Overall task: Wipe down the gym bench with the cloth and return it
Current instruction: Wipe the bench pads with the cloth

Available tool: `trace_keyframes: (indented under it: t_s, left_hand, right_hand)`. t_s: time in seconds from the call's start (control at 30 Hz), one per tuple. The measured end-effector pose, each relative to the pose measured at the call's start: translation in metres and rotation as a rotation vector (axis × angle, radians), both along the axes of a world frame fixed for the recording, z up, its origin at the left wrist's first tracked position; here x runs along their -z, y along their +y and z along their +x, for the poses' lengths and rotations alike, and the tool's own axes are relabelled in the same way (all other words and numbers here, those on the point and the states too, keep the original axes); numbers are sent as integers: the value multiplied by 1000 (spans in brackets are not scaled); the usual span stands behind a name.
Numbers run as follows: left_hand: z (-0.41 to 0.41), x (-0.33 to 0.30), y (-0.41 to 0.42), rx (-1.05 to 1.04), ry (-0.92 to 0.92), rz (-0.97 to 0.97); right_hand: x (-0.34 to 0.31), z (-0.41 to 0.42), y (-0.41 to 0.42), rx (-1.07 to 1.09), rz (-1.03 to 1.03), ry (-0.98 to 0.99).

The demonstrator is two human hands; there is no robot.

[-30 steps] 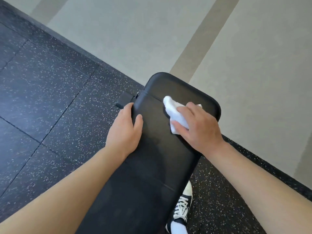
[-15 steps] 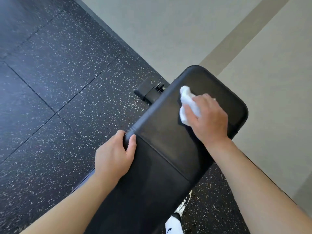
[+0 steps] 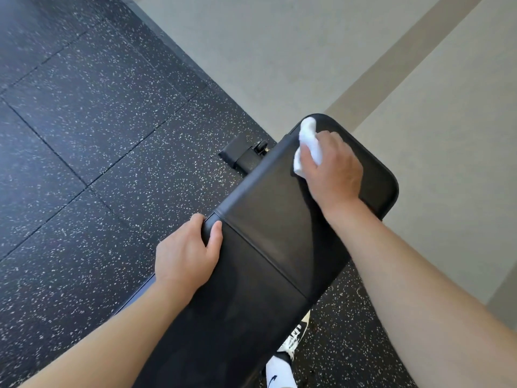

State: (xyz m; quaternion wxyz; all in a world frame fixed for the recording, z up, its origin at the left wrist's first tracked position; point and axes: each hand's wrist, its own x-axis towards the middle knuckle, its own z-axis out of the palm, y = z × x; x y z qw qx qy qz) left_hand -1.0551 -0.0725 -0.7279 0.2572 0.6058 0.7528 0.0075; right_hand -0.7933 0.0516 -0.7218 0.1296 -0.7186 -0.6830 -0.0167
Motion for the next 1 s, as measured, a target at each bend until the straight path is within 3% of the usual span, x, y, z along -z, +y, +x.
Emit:
trace_keyframes:
  t_s: [0.03, 0.1, 0.2, 0.27, 0.37, 0.4, 0.47, 0.53, 0.6, 0.67, 0.8, 0.87, 0.93, 1.0]
  left_hand:
    - [0, 0, -1, 2, -1, 3]
    - [-2, 1, -1, 10, -4, -10]
    - [-6, 2, 1, 44, -52, -60]
    - [-8, 1, -3, 45, -82, -71]
    - [-8, -1, -28, -20, -63, 20]
    - [-10, -3, -42, -38, -43, 44]
    - [-20, -5, -73, -61, -6, 77]
    - [-41, -7, -106, -94, 38, 101]
    - [-63, -9, -142, -127, 85, 109]
    - [-81, -12, -177, -161, 131, 108]
    - [-100, -15, -239, -173, 184, 110]
    - [-104, -13, -263, -165, 197, 121]
    - [-107, -14, -280, -155, 188, 125]
    - [-107, -15, -289, -125, 165, 120]
  right_hand:
    - [-1, -10, -2, 84, -1, 58]
    - [5, -51, -24, 4, -34, 5]
    - [9, -103, -100, -430, -184, 126]
    - [8, -92, -131, -602, -136, 196]
    - [-3, -58, -119, -894, -69, 78]
    - [-7, -47, -107, -916, -56, -26]
    - [-12, -25, -86, -706, -80, -130]
    - [-20, -21, -79, -337, -110, 21]
    - [-18, -51, -98, -141, -108, 113]
    - [-13, -106, -145, -251, -84, 156]
    - [-7, -182, -269, -920, -190, 210]
    - [-8, -183, -284, -1143, -241, 167]
    - [-12, -174, -256, -1217, -230, 1]
    - [-10, -158, -208, -976, -146, -147]
